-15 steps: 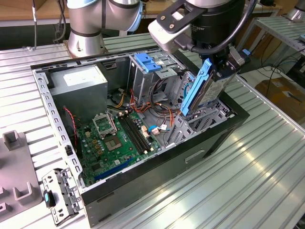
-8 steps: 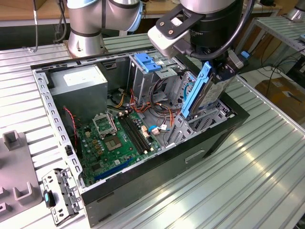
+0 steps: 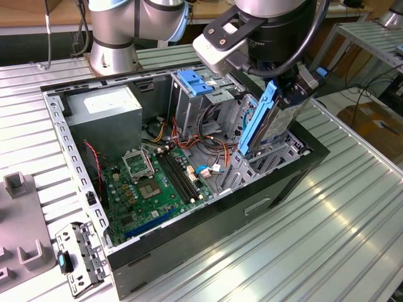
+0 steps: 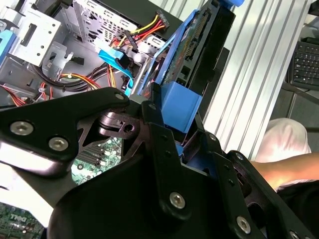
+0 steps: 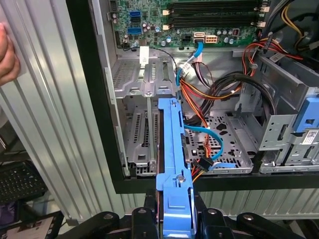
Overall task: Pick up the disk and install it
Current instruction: 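Insert the disk into the insertion slot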
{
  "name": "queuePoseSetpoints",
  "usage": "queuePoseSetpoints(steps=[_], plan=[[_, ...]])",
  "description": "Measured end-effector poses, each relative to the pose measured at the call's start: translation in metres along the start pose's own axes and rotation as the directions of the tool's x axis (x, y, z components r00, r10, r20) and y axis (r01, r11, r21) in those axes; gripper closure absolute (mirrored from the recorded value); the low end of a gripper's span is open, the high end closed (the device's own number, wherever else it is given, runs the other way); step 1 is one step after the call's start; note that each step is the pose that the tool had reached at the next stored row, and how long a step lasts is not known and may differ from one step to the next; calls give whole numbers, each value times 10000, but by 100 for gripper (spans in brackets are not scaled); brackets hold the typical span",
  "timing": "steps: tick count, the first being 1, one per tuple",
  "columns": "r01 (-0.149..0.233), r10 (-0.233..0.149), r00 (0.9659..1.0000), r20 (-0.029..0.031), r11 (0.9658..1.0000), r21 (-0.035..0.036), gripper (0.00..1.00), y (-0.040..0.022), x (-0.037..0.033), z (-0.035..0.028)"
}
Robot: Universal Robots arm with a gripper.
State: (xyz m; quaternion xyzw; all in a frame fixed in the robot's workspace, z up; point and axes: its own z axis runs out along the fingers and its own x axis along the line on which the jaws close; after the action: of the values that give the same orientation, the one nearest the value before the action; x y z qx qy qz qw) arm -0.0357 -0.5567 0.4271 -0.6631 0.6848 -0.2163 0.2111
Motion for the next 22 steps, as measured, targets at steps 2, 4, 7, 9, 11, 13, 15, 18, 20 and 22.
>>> queuePoseSetpoints(steps=[2, 4, 7, 9, 11, 13, 15, 18, 20, 22], plan=[[46, -46, 10000, -59, 10000, 27, 63, 3, -1, 5], [53, -52, 10000, -68, 10000, 35, 63, 8, -3, 12], [55, -55, 10000, -72, 10000, 38, 63, 14, -4, 21], [53, -52, 10000, -68, 10000, 57, 63, 20, -4, 29], [53, -52, 10000, -66, 9999, 97, 63, 25, -4, 36], [52, -52, 10000, -65, 9999, 137, 63, 30, -4, 44], [52, -51, 10000, -65, 9998, 190, 63, 38, -4, 54], [53, -51, 10000, -65, 9997, 230, 63, 43, -4, 61], [52, -51, 10000, -64, 9997, 234, 63, 44, -4, 63], [52, -50, 10000, -64, 9997, 234, 63, 44, -4, 63]])
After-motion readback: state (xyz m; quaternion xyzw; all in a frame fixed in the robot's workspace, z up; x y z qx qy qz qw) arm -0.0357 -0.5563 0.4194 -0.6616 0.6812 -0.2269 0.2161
